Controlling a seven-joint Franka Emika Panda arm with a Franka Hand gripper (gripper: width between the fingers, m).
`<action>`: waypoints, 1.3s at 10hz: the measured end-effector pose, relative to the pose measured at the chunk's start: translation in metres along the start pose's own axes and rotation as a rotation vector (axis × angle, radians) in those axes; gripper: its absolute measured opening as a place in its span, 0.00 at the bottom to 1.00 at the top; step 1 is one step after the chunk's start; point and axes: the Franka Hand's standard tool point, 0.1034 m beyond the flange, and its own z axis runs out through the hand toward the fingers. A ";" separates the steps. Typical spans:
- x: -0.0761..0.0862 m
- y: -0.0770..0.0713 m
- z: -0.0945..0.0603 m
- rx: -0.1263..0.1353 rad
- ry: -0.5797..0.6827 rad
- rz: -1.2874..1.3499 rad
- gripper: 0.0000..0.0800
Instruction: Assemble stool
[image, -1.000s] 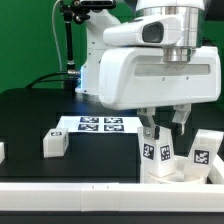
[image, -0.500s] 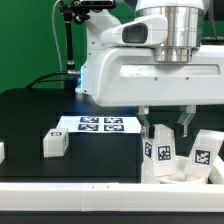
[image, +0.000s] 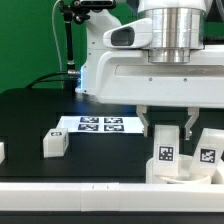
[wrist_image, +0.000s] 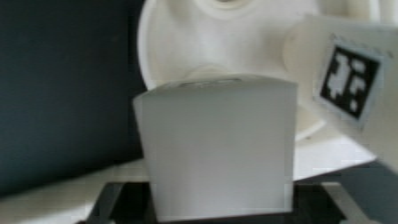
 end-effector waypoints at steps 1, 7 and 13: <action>-0.002 -0.004 0.000 0.002 0.000 0.090 0.43; -0.008 -0.011 0.002 0.036 -0.033 0.614 0.43; -0.009 -0.014 0.002 0.049 -0.057 0.974 0.43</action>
Offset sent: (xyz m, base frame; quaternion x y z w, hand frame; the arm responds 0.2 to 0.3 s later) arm -0.0023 0.0041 -0.0068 -0.0063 -0.0372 0.1966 0.9797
